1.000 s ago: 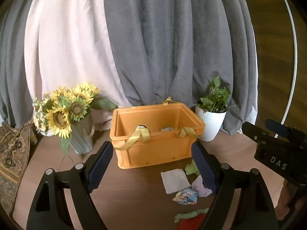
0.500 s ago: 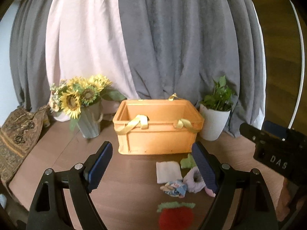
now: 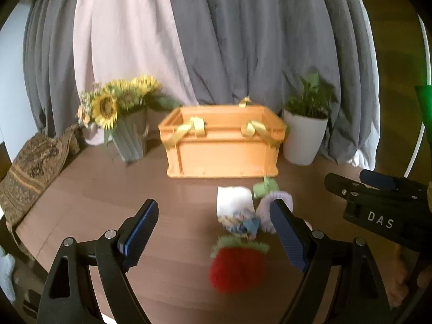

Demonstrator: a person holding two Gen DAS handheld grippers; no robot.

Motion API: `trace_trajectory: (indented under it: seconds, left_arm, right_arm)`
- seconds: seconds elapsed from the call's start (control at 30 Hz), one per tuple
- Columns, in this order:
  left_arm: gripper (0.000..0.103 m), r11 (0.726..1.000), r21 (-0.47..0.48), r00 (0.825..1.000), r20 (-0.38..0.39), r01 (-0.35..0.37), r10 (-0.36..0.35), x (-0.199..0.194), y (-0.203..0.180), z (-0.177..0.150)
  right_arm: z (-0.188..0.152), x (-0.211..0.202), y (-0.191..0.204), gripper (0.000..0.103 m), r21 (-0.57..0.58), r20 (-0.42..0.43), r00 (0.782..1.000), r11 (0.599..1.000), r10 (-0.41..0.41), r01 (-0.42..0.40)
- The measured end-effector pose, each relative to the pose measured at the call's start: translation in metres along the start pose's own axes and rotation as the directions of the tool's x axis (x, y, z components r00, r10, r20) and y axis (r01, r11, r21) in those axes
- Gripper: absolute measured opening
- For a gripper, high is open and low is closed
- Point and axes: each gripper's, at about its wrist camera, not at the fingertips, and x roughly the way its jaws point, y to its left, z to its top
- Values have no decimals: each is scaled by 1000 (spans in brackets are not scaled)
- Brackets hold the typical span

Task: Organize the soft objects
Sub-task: 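Move both tools back from the crate toward the remaining soft items, then grasp the red fluffy ball with left tool while right tool grasps the pink sponge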

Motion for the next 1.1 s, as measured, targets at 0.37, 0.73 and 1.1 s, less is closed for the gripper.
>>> trace_trajectory:
  seconds: [0.37, 0.73, 1.1]
  left_arm:
    - [85, 1000, -25, 991, -134, -7, 4, 33, -14, -47]
    - [85, 1000, -23, 975, -222, -15, 9, 68, -28, -74]
    - [82, 999, -44, 960, -279, -28, 15, 98, -29, -86]
  right_arm:
    - [-38, 41, -9, 72, -29, -127, 991, 999, 34, -38]
    - [-59, 81, -14, 72, -72, -204, 978, 996, 41, -57]
    - [-66, 114, -18, 72, -69, -256, 965, 994, 59, -79]
